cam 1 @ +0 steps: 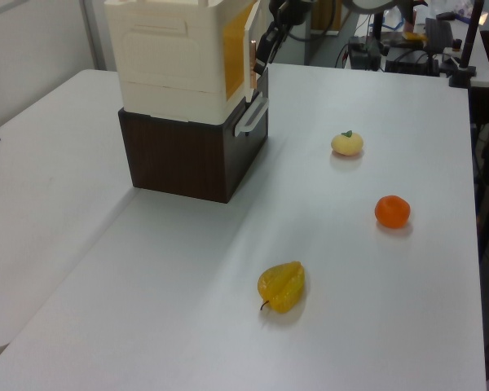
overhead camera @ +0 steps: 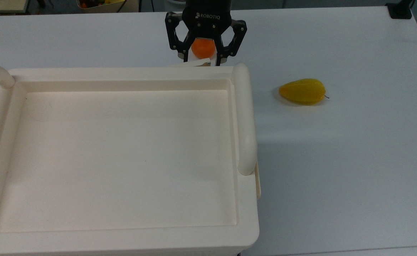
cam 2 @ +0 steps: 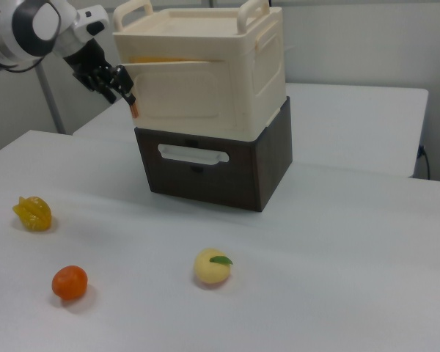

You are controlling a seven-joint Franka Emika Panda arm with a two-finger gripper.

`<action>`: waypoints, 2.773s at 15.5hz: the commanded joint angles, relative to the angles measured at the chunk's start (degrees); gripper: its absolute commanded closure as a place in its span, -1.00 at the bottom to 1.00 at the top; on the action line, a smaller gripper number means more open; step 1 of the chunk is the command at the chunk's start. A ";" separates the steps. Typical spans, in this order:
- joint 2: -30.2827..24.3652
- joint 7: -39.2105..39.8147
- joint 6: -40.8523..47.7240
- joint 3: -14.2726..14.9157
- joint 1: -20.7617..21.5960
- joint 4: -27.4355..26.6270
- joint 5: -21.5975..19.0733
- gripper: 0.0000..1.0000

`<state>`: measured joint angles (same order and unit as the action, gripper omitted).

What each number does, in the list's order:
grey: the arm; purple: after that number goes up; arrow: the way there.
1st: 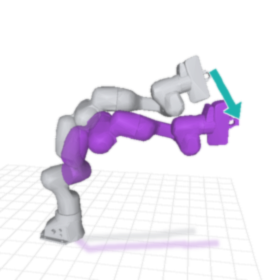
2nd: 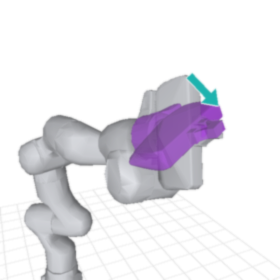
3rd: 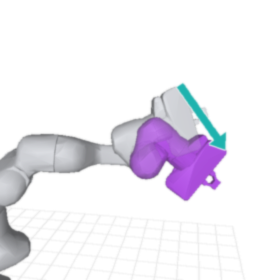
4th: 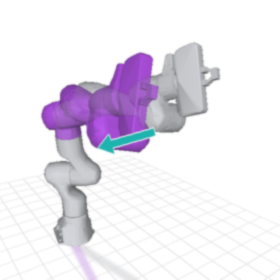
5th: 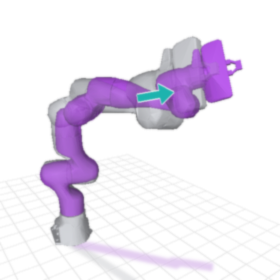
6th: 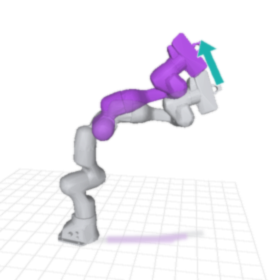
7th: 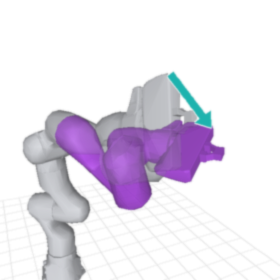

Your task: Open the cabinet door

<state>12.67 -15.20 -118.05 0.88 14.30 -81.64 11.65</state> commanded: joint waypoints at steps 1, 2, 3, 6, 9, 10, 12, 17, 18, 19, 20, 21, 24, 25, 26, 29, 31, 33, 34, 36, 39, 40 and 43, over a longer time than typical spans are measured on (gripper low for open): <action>-3.35 -0.89 5.36 -0.35 0.03 -0.54 -1.54 -0.85; -3.96 -0.89 6.07 -0.26 0.03 -0.54 -1.89 -0.89; -4.66 -0.89 6.25 -0.26 -0.06 -0.54 -2.42 -0.90; -4.67 -1.15 5.20 -0.26 -0.23 2.17 -3.04 -1.00; -4.15 -1.41 -1.63 -0.26 -0.23 3.15 -2.86 -1.00; -4.06 -1.50 -4.27 -0.26 -0.23 3.07 -2.86 -1.00; -3.79 -1.42 -7.62 -0.26 -0.06 2.89 -2.95 -1.00; -0.90 -1.33 -15.01 -0.26 0.21 2.62 -2.77 -1.00; -0.81 -1.24 -15.11 -0.26 0.21 2.62 -2.60 -1.00; -0.80 -1.06 -14.67 -0.26 0.29 2.28 -2.43 -1.00; -1.07 -0.89 -14.32 -0.26 0.29 1.49 -2.42 -1.00; -1.33 -0.80 -14.14 -0.26 0.29 1.13 -2.42 -1.00; -1.59 -0.62 -9.50 -0.26 0.21 0.95 -2.25 -1.00; -2.03 -0.36 -7.65 -0.26 0.12 1.04 -2.25 -1.00; -2.64 -0.10 -5.72 -0.26 -0.06 1.13 -2.25 -1.00; -4.31 0.78 0.25 -0.09 -0.32 1.22 -2.34 -1.00; -5.02 2.44 5.17 0.35 -0.41 1.39 -2.77 -1.00; -6.34 3.68 10.79 0.62 -0.50 1.39 -2.95 -1.00; -6.86 4.38 13.61 0.79 -0.58 1.39 -2.95 -1.00; -7.13 6.14 18.45 0.79 -1.20 1.39 -3.04 -1.00; -8.01 8.24 23.64 0.79 -2.78 1.22 -3.91 -1.00; -8.01 9.65 25.31 0.79 -3.30 1.22 -5.31 -1.00; -7.92 11.51 26.29 0.97 -4.01 1.13 -8.22 -1.00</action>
<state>6.09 -6.37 -93.23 1.53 10.79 -79.07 6.12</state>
